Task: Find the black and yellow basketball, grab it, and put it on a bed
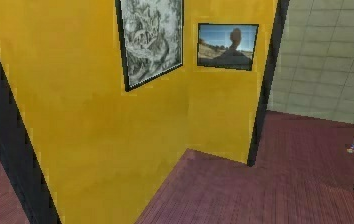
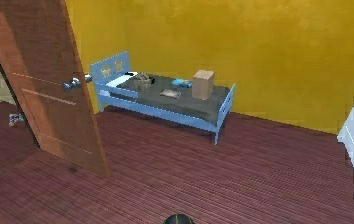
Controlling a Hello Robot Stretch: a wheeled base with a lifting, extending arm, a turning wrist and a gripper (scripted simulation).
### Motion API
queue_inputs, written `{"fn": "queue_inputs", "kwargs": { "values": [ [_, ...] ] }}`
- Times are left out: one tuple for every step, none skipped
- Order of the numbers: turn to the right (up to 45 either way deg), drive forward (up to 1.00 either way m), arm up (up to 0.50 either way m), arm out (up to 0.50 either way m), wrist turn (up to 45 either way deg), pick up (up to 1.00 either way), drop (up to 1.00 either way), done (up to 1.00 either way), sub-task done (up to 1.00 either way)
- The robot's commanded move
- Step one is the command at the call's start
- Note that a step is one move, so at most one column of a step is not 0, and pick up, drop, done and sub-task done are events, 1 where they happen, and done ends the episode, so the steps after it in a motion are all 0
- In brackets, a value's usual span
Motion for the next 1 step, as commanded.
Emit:
{"fn": "queue_inputs", "kwargs": {
  "values": [
    [0.0, 0.00, 0.00, 0.28, 0.0, 0.00, 0.00, 0.00, 0.00]
  ]
}}
